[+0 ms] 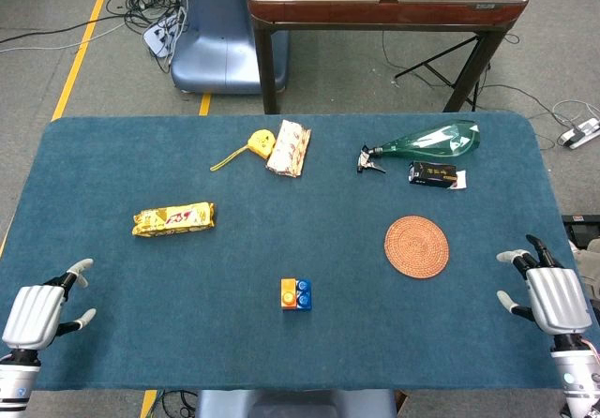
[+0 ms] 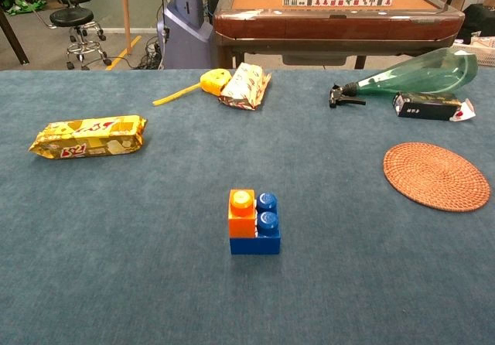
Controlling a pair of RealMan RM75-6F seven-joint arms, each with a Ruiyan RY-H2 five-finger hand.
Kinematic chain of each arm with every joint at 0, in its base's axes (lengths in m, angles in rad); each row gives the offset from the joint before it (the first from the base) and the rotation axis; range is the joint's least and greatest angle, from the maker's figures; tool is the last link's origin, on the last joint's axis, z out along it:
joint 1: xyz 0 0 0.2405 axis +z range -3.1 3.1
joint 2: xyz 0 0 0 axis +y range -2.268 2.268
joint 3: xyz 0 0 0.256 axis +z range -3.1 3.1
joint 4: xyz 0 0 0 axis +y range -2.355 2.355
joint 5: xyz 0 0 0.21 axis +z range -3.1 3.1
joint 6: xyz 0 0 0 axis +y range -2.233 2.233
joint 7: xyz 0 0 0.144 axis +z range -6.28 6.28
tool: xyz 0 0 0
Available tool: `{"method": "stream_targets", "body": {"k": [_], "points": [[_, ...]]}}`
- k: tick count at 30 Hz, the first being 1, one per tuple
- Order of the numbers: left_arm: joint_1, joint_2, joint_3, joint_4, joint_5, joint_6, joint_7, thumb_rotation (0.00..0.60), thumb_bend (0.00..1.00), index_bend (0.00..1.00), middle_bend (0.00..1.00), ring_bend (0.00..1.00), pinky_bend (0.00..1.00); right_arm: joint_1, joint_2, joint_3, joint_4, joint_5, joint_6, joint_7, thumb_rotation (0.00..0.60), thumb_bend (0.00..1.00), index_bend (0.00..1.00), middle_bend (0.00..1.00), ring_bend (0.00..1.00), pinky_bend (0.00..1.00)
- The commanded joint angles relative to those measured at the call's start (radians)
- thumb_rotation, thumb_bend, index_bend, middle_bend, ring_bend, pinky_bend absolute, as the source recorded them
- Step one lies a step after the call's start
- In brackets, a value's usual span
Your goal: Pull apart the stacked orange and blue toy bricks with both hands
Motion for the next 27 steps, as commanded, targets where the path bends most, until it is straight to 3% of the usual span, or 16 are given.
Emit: {"method": "stream_targets", "body": {"k": [1, 7, 11, 15, 19, 27], "points": [[-0.001, 0.007, 0.003, -0.02, -0.009, -0.012, 0.003, 0.6, 0.19, 0.23, 0.43, 0.57, 0.75, 0.004, -0.005, 0.0, 0.007, 0.003, -0.008, 0.001, 0.6, 0.18, 0.37, 0.38, 0.36, 0.45], [-0.014, 0.039, 0.0, -0.092, -0.008, -0.03, -0.01, 0.6, 0.19, 0.23, 0.47, 0.57, 0.75, 0.022, -0.007, 0.007, 0.014, 0.0, -0.027, 0.012, 0.6, 0.18, 0.38, 0.38, 0.36, 0.46], [-0.039, 0.063, -0.011, -0.176, 0.003, -0.052, -0.049, 0.6, 0.19, 0.23, 0.7, 0.66, 0.85, 0.022, 0.016, 0.01, -0.006, -0.006, -0.02, 0.018, 0.6, 0.18, 0.38, 0.38, 0.36, 0.46], [-0.089, 0.084, -0.021, -0.263, 0.011, -0.117, -0.08, 0.6, 0.15, 0.25, 0.86, 0.77, 0.97, 0.02, 0.047, 0.017, -0.026, 0.0, -0.012, 0.007, 0.6, 0.18, 0.38, 0.38, 0.36, 0.46], [-0.155, 0.069, -0.045, -0.326, 0.021, -0.186, -0.079, 0.6, 0.1, 0.27, 0.99, 0.88, 1.0, 0.018, 0.073, 0.024, -0.046, 0.007, -0.004, 0.013, 0.6, 0.18, 0.38, 0.38, 0.37, 0.46], [-0.292, 0.008, -0.096, -0.421, -0.028, -0.345, -0.013, 0.6, 0.02, 0.26, 1.0, 0.95, 1.0, 0.019, 0.092, 0.026, -0.045, 0.016, -0.012, 0.031, 0.6, 0.18, 0.38, 0.38, 0.37, 0.46]]}}
